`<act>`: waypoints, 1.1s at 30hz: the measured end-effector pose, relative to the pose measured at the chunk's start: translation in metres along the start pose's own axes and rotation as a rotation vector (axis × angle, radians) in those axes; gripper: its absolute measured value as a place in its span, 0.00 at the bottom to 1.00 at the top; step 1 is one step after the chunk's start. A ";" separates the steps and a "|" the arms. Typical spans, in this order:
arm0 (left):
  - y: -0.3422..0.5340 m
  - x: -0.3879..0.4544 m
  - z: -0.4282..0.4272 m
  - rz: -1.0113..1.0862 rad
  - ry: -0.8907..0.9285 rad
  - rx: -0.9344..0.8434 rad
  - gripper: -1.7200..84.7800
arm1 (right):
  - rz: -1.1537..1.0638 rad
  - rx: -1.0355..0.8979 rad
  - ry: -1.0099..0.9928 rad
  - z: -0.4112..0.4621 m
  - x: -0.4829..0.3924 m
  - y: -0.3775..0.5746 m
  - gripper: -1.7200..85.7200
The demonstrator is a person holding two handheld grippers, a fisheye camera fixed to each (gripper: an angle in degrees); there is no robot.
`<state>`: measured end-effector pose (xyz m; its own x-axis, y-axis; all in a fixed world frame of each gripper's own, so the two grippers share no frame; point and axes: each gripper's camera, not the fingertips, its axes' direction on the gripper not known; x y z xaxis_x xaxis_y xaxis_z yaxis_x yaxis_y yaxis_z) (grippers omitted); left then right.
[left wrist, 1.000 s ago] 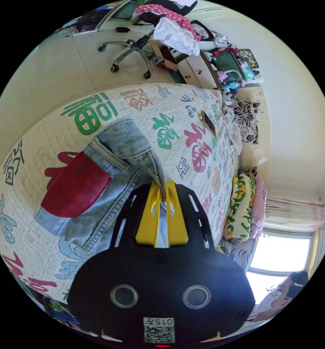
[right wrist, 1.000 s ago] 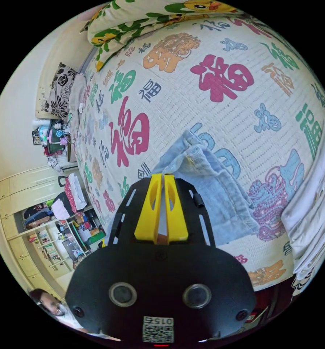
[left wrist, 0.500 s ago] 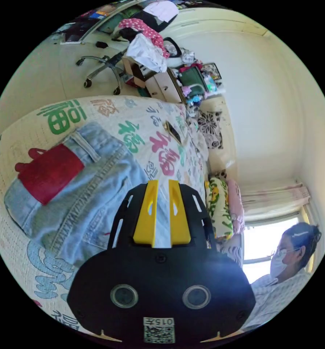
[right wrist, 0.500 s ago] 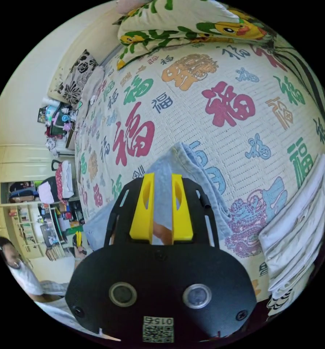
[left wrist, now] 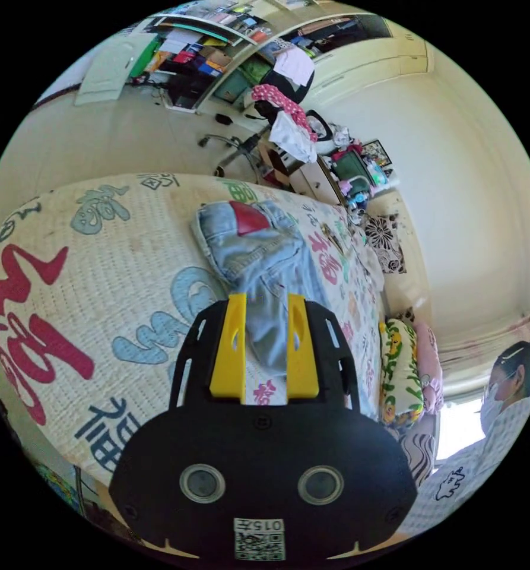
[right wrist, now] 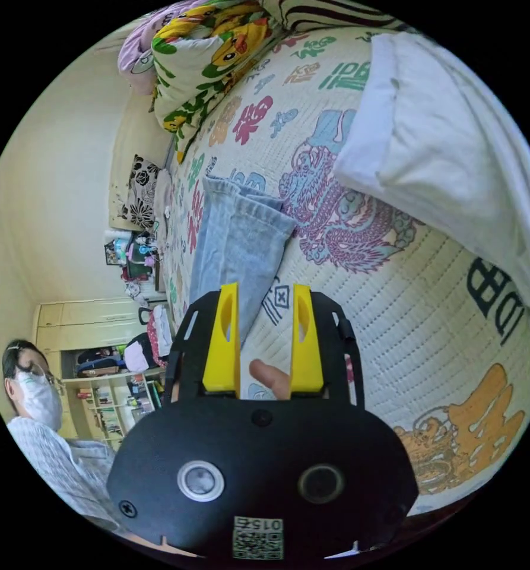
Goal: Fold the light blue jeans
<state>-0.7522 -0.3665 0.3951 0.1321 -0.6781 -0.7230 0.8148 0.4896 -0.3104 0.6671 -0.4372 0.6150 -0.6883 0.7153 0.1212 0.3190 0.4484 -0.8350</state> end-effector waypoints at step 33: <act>-0.001 -0.072 0.043 -0.128 0.257 0.027 0.11 | 0.026 0.039 -0.168 0.022 0.072 -0.016 0.08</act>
<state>-0.7381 -0.3421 0.4741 -0.1177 -0.5709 -0.8125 0.8311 0.3912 -0.3952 0.5981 -0.4047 0.6247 -0.7805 0.6250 0.0100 0.3150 0.4072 -0.8573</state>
